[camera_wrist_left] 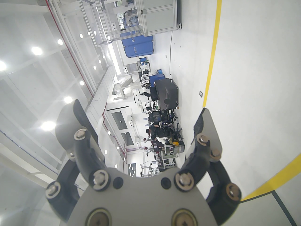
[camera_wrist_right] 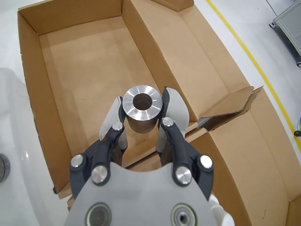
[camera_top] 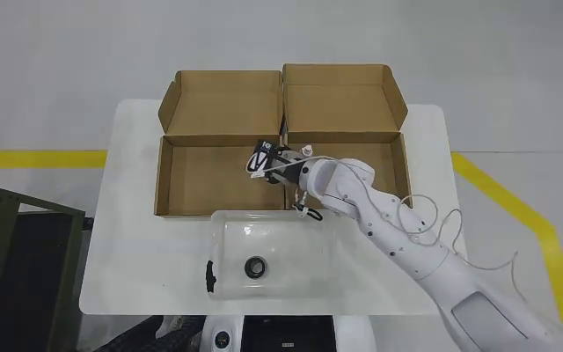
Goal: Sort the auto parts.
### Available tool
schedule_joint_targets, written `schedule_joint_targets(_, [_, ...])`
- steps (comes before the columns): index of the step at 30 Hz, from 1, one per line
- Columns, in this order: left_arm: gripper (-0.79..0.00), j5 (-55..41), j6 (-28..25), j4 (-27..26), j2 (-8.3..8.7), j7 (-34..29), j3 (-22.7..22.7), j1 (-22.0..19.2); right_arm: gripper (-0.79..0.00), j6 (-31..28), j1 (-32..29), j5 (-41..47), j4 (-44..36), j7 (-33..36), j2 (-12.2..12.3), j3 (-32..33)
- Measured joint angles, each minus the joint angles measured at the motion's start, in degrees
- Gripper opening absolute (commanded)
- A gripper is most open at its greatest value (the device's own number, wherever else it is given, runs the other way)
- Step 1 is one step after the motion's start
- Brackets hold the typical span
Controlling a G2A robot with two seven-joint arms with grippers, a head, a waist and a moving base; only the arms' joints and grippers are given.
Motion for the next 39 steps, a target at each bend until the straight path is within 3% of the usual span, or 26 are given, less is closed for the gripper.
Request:
schedule_joint_targets(6, [0.0, 0.0, 0.0, 0.0, 0.0, 0.0, 0.0, 0.0, -0.745, 0.3, 1.9, -0.2, 3.3, 0.4, -1.6, -1.6])
schedule_joint_targets(30, [0.0, 0.0, 0.0, 0.0, 0.0, 0.0, 0.0, 0.0, -0.465, -0.7, 5.1, -1.5, 12.9, 0.9, -6.4, -4.3])
schedule_joint_targets(39, [0.0, 0.0, 0.0, 0.0, 0.0, 0.0, 0.0, 0.0, -0.431, -1.4, 4.5, -2.6, 12.8, 0.7, -6.7, -2.9])
